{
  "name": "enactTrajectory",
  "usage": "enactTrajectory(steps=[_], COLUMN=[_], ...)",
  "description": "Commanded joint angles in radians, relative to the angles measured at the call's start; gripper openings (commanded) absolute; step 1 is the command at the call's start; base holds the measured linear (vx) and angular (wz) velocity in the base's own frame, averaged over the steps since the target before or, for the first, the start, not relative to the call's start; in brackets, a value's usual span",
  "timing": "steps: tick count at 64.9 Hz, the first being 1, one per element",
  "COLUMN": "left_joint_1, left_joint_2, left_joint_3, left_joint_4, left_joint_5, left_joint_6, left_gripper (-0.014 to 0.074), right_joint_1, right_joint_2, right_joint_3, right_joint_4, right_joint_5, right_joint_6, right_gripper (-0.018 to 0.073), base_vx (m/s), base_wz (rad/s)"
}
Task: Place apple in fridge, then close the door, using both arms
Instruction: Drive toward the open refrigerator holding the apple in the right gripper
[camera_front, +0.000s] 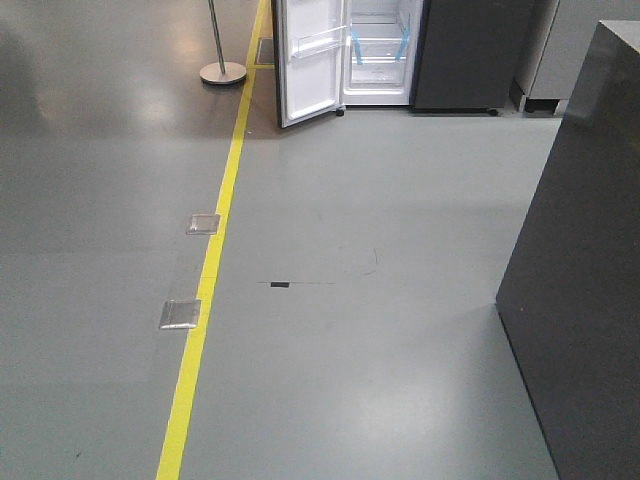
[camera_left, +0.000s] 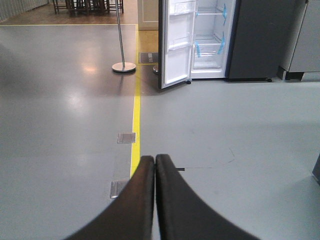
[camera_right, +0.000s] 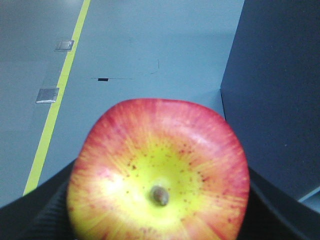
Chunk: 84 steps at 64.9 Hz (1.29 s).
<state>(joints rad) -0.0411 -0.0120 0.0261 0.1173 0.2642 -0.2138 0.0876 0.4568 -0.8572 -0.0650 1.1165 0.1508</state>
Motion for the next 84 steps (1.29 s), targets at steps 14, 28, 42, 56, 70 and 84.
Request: enactTrajectory(steps=[14, 28, 42, 56, 70, 84], left_joint_1=[-0.003, -0.003, -0.003, -0.003, -0.003, -0.003], left_joint_2=[-0.014, -0.014, -0.014, -0.014, -0.014, -0.014], left_joint_3=[0.02, 0.02, 0.02, 0.02, 0.02, 0.02], left_joint_4=[-0.005, -0.005, -0.005, -0.005, -0.005, -0.005], left_joint_5=[-0.071, -0.071, -0.071, -0.071, -0.071, -0.071], left_joint_6=[-0.009, -0.009, -0.009, -0.009, -0.009, -0.009], left_gripper=[-0.0006, -0.0006, -0.0006, -0.0006, -0.0006, -0.0006], right_joint_1=[-0.002, -0.002, -0.002, -0.002, -0.002, -0.002], right_joint_2=[0.008, 0.008, 0.008, 0.008, 0.008, 0.008], right_joint_3=[-0.025, -0.025, -0.025, -0.025, -0.025, -0.025], right_joint_4=[-0.01, -0.01, -0.01, -0.01, -0.01, -0.01], right_joint_5=[-0.071, -0.071, -0.071, -0.071, -0.072, -0.072], right_joint_6=[-0.004, -0.004, -0.004, -0.004, -0.004, -0.004], right_gripper=[0.0135, 0.0135, 0.0135, 0.0135, 0.0135, 0.0135], base_vx=[0.16, 0.15, 0.15, 0.16, 0.16, 0.16], base_wz=[-0.03, -0.03, -0.04, -0.05, -0.03, 0.03])
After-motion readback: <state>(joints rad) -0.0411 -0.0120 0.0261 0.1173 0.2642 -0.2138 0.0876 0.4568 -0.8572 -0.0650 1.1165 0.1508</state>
